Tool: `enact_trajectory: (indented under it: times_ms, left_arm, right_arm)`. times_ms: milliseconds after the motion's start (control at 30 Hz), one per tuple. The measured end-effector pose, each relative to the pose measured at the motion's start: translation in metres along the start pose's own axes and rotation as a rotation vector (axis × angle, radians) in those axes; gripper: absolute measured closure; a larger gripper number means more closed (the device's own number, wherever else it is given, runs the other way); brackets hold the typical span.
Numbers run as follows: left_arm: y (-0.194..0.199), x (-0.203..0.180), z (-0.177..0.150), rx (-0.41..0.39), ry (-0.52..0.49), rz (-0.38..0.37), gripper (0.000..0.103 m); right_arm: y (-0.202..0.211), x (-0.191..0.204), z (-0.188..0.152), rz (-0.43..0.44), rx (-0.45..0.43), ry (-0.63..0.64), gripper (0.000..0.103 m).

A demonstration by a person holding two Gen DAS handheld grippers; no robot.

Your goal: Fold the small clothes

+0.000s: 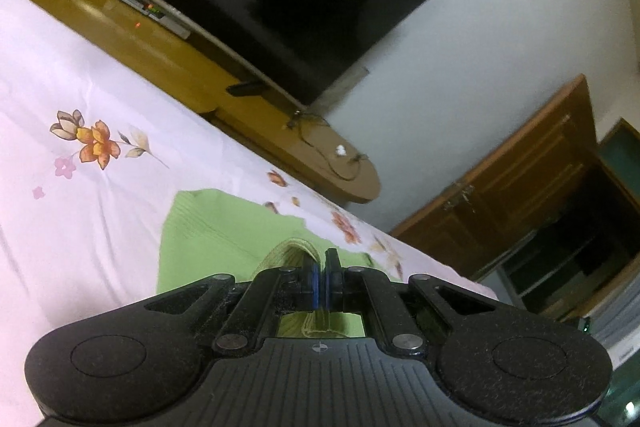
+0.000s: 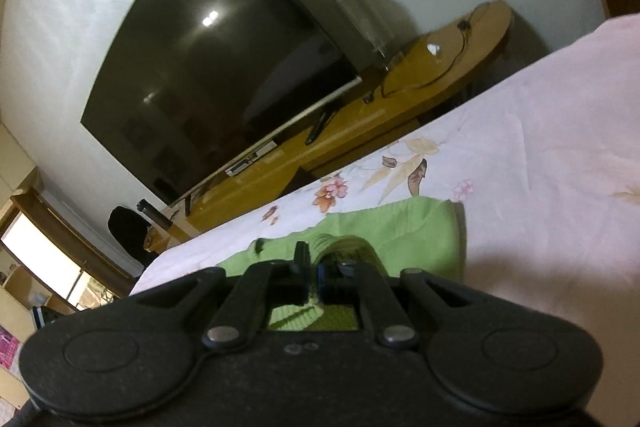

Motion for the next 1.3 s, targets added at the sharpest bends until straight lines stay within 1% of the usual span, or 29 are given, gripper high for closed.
enact_trajectory:
  times_ms: [300,433,500,533,600,633,667,700,733,767,800,833,900,933,1000,1033,1067,1100,1133,1200,1267,1300]
  left_arm:
    - [-0.069,0.041,0.003,0.075,0.014,0.070,0.101]
    - [-0.091,0.050,0.005,0.090,0.026,0.072,0.100]
    - [-0.100,0.054,0.006,0.088,0.053,0.063,0.100]
    - [-0.103,0.057,0.008,0.084,0.075,0.050,0.100]
    - [-0.110,0.066,0.013,0.050,0.143,0.040,0.100]
    - [-0.115,0.072,0.015,0.041,0.179,0.029,0.100]
    - [-0.122,0.077,0.016,0.033,0.213,0.028,0.100]
    - [-0.129,0.081,0.017,0.032,0.221,0.039,0.100]
    - [-0.136,0.083,0.016,0.037,0.223,0.046,0.100]
    - [-0.144,0.084,0.016,0.036,0.228,0.047,0.100]
    - [-0.146,0.084,0.018,0.022,0.232,0.038,0.100]
    - [-0.147,0.085,0.022,-0.006,0.240,0.034,0.100]
    - [-0.140,0.087,0.029,-0.075,0.260,0.025,0.100]
    - [-0.137,0.088,0.031,-0.093,0.265,0.019,0.100]
    - [-0.127,0.086,0.034,-0.114,0.225,0.016,0.100]
    - [-0.126,0.084,0.033,-0.101,0.187,0.034,0.100]
    - [-0.126,0.080,0.031,-0.078,0.131,0.068,0.100]
    - [-0.126,0.075,0.029,-0.051,0.051,0.101,0.100]
    - [-0.129,0.068,0.026,-0.021,-0.034,0.134,0.100]
    - [-0.135,0.054,0.022,0.024,-0.153,0.149,0.100]
    - [-0.144,0.043,0.021,0.043,-0.240,0.173,0.100]
    - [-0.148,0.041,0.020,0.060,-0.261,0.181,0.100]
  right_arm:
    - [-0.064,-0.048,0.006,0.006,0.070,-0.063,0.099]
    - [-0.081,-0.067,0.004,0.011,0.089,-0.098,0.099]
    - [-0.086,-0.078,0.003,0.016,0.091,-0.133,0.099]
    - [-0.088,-0.082,0.003,0.024,0.090,-0.150,0.099]
    - [-0.092,-0.089,0.002,0.051,0.083,-0.193,0.098]
    - [-0.094,-0.094,0.003,0.072,0.072,-0.230,0.094]
    - [-0.098,-0.100,0.004,0.080,0.059,-0.261,0.093]
    - [-0.102,-0.103,0.005,0.089,0.050,-0.277,0.093]
    - [-0.107,-0.107,0.007,0.093,0.043,-0.293,0.089]
    - [-0.112,-0.110,0.007,0.096,0.043,-0.309,0.088]
    - [-0.117,-0.113,0.008,0.097,0.042,-0.317,0.091]
    - [-0.119,-0.114,0.011,0.101,0.024,-0.317,0.086]
    - [-0.115,-0.119,0.020,0.097,-0.041,-0.325,0.079]
    - [-0.113,-0.120,0.023,0.094,-0.062,-0.322,0.076]
    - [-0.109,-0.118,0.026,0.078,-0.054,-0.285,0.073]
    - [-0.107,-0.116,0.026,0.073,-0.045,-0.265,0.066]
    - [-0.105,-0.113,0.026,0.069,-0.034,-0.238,0.062]
    - [-0.103,-0.109,0.026,0.053,-0.022,-0.199,0.060]
    - [-0.102,-0.106,0.025,0.036,-0.011,-0.160,0.060]
    - [-0.103,-0.101,0.023,0.011,0.024,-0.103,0.060]
    - [-0.106,-0.094,0.020,0.010,0.056,-0.050,0.061]
    - [-0.107,-0.090,0.019,-0.008,0.071,-0.015,0.062]
Point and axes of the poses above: each gripper's, at about its wrist camera, not at the fingertips, and y roughly against the way its jaws point, x to its left, z to its top, the point moved 8 cm from there along -y, roughly the way its jaws point, and after that the axes turned 5 degrees about z, right-handed, at the moved point
